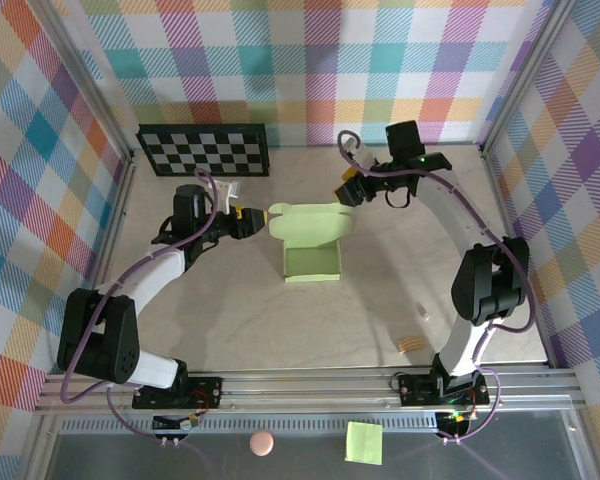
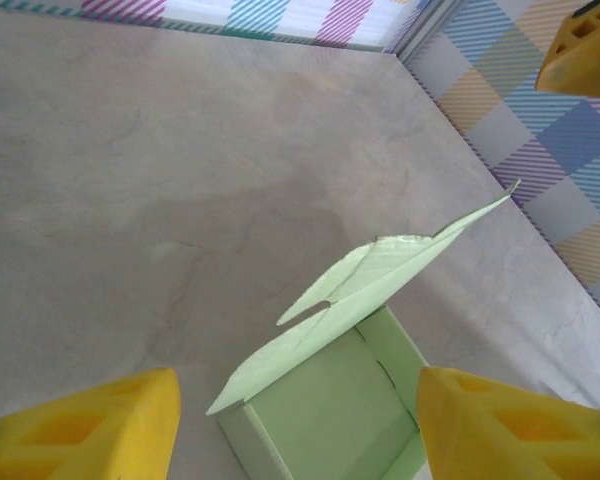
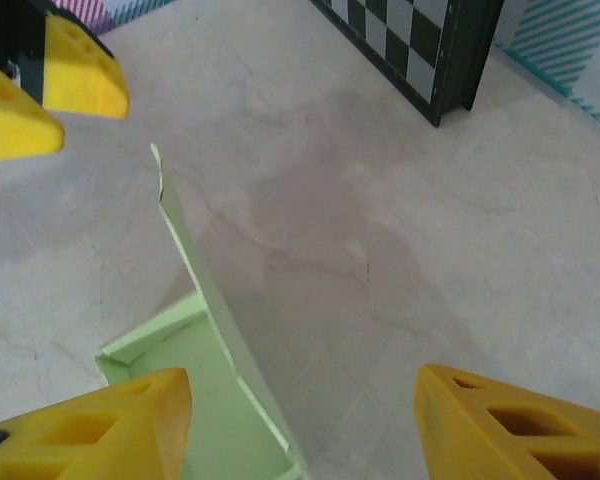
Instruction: Fold the paper box
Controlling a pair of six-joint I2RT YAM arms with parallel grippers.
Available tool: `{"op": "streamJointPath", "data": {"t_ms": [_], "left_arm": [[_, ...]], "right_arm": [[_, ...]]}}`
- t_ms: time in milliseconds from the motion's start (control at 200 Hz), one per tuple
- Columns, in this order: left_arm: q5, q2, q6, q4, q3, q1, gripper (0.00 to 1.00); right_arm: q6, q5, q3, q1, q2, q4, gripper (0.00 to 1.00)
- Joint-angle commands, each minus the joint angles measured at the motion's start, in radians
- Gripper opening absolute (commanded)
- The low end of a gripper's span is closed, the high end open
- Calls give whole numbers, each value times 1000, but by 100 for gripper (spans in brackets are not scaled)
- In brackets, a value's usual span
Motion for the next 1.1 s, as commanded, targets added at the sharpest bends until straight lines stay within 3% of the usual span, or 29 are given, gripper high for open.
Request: {"op": "streamJointPath", "data": {"t_ms": [0, 85, 205, 295, 635, 870, 940, 1095], "left_arm": [[-6, 6, 28, 76, 13, -6, 64], [2, -4, 33, 105, 7, -7, 66], [17, -17, 85, 53, 23, -6, 68], [18, -23, 89, 64, 7, -7, 68], [67, -7, 101, 169, -52, -6, 69], [126, 47, 165, 217, -92, -11, 69], [131, 72, 189, 229, -98, -15, 70], [154, 121, 221, 287, -106, -23, 70]], "right_arm": [[127, -49, 100, -12, 49, 87, 59], [234, -39, 52, -12, 19, 135, 55], [310, -26, -206, -9, -99, 351, 58], [297, -54, -333, -8, -157, 402, 59], [263, -92, -430, -8, -232, 316, 60], [82, -47, -498, -14, -299, 210, 62], [44, -25, -518, -30, -308, 204, 63], [3, -100, -564, -106, -294, 249, 63]]}}
